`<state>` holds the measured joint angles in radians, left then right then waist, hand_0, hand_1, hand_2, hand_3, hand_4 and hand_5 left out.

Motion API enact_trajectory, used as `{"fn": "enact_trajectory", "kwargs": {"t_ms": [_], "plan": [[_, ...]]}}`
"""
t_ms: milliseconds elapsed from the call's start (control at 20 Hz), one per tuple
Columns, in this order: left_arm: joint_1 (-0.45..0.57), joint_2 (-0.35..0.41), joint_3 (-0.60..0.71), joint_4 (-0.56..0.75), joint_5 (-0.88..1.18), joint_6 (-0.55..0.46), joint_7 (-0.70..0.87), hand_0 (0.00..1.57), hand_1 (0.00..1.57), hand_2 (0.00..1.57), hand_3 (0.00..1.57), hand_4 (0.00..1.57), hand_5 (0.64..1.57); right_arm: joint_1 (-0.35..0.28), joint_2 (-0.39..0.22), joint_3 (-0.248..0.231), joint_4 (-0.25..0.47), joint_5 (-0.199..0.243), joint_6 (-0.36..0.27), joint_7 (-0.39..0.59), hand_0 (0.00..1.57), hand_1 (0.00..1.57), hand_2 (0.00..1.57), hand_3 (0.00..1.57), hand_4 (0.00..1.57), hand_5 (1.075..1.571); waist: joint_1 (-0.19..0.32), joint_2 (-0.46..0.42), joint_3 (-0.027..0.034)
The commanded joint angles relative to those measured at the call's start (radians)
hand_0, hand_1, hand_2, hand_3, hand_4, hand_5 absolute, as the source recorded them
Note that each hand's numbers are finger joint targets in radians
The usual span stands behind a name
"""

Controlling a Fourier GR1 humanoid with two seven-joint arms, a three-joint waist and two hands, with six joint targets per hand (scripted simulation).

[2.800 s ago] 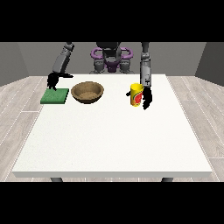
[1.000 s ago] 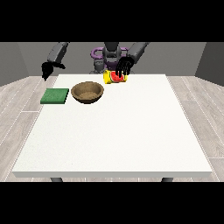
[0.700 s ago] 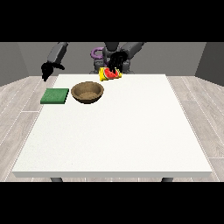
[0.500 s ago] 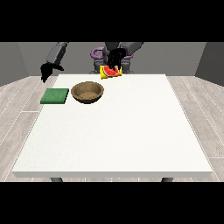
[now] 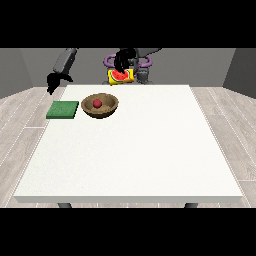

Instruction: Pick the cup and pour the ball into the bowl, then pick the bowl and place it on the pad

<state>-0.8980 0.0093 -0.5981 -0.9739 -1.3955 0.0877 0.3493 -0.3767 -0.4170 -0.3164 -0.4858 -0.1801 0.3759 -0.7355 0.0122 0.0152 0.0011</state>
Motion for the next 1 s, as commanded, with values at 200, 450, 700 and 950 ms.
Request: {"fn": "enact_trajectory", "kwargs": {"t_ms": [200,450,700,950], "plan": [[-0.019,0.061,-0.102,-0.009,-0.131,-0.098,-0.102,0.75,0.75,1.57,1.57,1.09,1.553,0.029,-0.028,-0.018,0.011,-0.023,0.073,-0.061,0.00,0.00,0.12,0.24,0.42,1.528,0.003,0.022,0.0003],[0.027,0.055,-0.061,-0.095,-0.136,-0.153,-0.166,1.48,1.48,1.57,1.57,1.13,1.539,0.042,-0.050,-0.019,0.011,-0.027,0.054,-0.027,0.00,0.00,0.26,0.39,0.43,1.526,0.040,-0.038,-0.0005],[-0.010,0.038,0.047,-0.118,-0.102,-0.131,-0.169,0.76,0.76,1.57,1.57,1.06,1.560,-0.015,0.014,-0.006,0.025,-0.045,0.035,0.068,0.00,0.00,0.30,0.25,0.73,1.554,0.067,0.025,-0.0007],[0.149,0.141,0.219,-0.233,0.083,0.052,-0.242,0.00,0.00,1.57,1.57,0.77,1.510,0.030,-0.054,-0.058,0.037,-0.079,0.030,0.057,0.00,0.00,0.35,0.28,0.70,1.562,0.187,0.033,-0.0028]]}}
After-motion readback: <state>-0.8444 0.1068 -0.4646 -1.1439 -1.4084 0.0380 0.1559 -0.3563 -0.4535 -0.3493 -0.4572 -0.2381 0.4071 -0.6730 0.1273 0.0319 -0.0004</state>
